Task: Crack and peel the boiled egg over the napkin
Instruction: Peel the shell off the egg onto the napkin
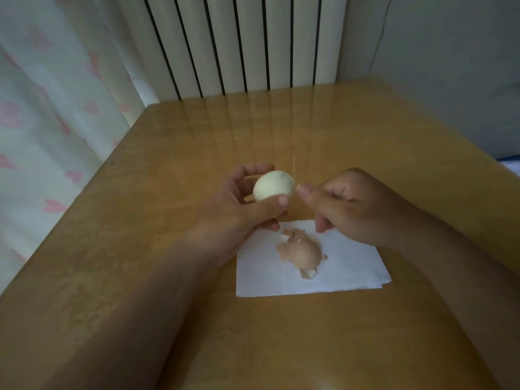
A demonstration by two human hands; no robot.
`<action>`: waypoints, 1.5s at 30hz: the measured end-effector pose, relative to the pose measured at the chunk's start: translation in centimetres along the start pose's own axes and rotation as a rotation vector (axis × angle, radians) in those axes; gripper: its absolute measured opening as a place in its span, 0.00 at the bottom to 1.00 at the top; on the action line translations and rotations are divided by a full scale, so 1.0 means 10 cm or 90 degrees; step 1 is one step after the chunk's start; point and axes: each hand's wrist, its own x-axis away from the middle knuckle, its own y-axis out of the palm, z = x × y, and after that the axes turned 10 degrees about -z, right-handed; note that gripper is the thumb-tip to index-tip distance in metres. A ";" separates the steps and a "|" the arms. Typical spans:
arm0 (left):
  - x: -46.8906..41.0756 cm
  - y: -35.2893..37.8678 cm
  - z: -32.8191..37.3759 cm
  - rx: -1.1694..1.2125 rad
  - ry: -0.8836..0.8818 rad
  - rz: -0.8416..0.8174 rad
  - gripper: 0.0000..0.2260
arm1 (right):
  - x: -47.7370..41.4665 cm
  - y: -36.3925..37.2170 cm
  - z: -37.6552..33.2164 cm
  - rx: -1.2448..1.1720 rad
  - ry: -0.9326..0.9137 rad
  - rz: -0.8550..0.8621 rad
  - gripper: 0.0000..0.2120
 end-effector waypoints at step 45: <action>-0.03 -0.03 -0.04 0.065 0.071 0.024 0.18 | -0.05 -0.03 0.08 -0.110 -0.008 0.135 0.27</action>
